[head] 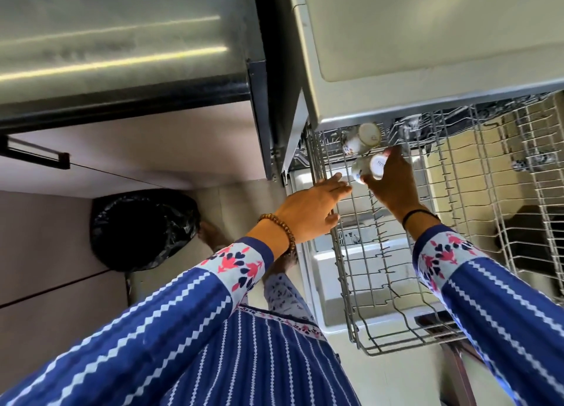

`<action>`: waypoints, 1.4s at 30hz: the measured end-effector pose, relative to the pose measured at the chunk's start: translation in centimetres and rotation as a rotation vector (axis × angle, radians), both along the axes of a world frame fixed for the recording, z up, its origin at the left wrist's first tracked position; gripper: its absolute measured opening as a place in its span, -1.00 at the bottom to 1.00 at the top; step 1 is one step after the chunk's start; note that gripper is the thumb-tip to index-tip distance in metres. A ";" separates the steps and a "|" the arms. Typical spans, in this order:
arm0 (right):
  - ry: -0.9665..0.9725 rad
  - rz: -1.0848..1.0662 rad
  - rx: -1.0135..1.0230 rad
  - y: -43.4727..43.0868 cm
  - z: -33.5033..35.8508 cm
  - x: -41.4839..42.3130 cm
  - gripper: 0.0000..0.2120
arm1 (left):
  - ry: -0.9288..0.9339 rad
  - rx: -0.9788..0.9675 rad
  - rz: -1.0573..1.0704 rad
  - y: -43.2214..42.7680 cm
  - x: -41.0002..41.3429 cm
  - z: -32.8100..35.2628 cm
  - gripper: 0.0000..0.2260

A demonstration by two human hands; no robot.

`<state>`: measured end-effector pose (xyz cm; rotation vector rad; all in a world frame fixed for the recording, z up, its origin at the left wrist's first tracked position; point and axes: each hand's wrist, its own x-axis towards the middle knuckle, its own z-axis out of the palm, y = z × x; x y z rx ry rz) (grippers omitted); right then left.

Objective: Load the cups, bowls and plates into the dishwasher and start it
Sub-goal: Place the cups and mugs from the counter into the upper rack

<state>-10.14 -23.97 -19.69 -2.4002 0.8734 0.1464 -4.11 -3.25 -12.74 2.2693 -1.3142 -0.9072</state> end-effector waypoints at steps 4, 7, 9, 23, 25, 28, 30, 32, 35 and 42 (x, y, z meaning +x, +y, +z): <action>-0.022 0.037 -0.020 -0.2 0.1 -0.5 -0.47 | 0.018 -0.013 0.015 0.0 -0.1 -0.2 -0.45; -0.013 0.057 -0.036 -0.1 0.0 -1.0 -0.51 | 0.020 -0.023 0.019 0.0 -0.2 -0.3 -0.45; -0.025 0.033 -0.019 0.3 0.1 -1.2 -0.50 | 0.020 -0.027 0.020 0.0 -0.3 -0.3 -0.45; -0.041 -0.008 0.052 5.1 4.0 -3.3 -0.73 | 0.088 -0.011 0.130 1.1 -0.4 1.8 -0.45; -0.078 0.036 0.061 6.8 5.5 -3.7 -0.77 | 0.096 -0.033 0.164 2.1 -0.4 2.7 -0.47; -0.130 0.089 0.088 9.2 7.9 -3.3 -0.80 | 0.101 -0.078 0.236 3.7 -0.2 4.5 -0.50; -0.191 0.125 0.130 10.9 9.8 -2.9 -0.82 | 0.077 -0.093 0.283 4.9 -0.1 5.7 -0.53; -0.261 0.157 0.169 12.4 11.6 -2.1 -0.83 | 0.048 -0.144 0.349 6.2 0.2 6.9 -0.57; -0.338 0.202 0.218 14.8 14.7 -0.4 -0.86 | -0.017 -0.247 0.468 8.8 1.0 9.1 -0.62; -0.467 0.444 0.265 19.8 20.7 6.1 -0.85 | -0.254 -0.377 0.721 16.0 5.0 13.7 -0.58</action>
